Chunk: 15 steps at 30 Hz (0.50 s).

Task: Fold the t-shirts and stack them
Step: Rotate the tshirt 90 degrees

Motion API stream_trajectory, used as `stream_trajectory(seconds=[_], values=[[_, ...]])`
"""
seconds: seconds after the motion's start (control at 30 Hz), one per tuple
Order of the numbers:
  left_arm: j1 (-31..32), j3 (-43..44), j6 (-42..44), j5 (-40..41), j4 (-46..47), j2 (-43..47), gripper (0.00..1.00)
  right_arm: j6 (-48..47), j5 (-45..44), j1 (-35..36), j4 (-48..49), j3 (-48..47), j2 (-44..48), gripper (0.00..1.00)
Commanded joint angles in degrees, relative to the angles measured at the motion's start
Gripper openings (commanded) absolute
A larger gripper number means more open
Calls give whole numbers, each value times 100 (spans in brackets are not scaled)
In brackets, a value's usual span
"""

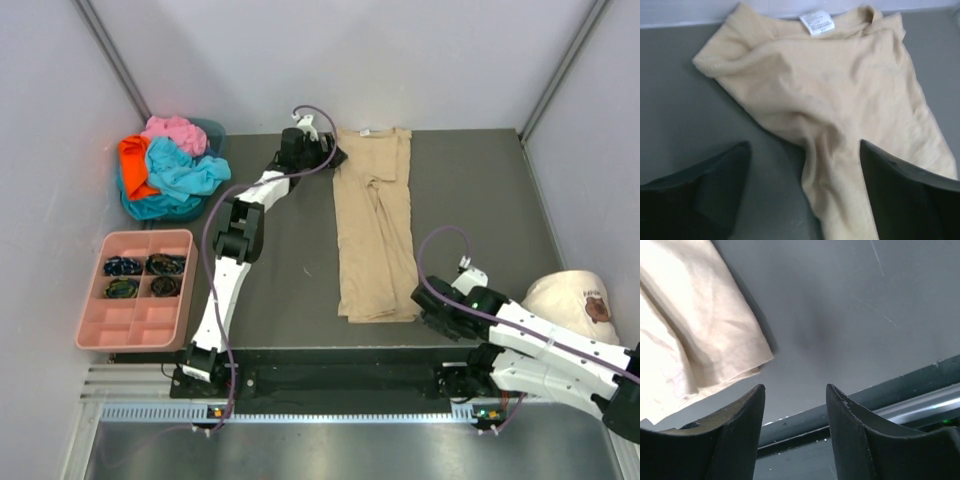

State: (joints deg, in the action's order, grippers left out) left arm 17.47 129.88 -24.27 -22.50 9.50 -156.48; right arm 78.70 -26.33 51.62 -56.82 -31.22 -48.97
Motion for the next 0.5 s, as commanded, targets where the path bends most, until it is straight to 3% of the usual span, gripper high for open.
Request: stream_trajectory(seconds=[0.0, 0.13, 0.23, 0.43, 0.47], values=[[-25, -332, 291, 220, -370, 399, 99, -196, -276, 59, 329, -314, -139, 54], [-139, -437, 248, 176, -431, 601, 99, -328, -583, 50, 408, -516, -271, 56], [-174, -989, 177, 158, -388, 1066, 99, -583, -733, -124, 609, -656, -420, 58], [-157, -3563, -313, 597, 315, 2744, 99, -1496, -549, -889, 1295, -771, -631, 58], [-139, -4384, -411, 650, 699, 2981, 99, -1619, -471, -1125, 1496, -780, -666, 59]])
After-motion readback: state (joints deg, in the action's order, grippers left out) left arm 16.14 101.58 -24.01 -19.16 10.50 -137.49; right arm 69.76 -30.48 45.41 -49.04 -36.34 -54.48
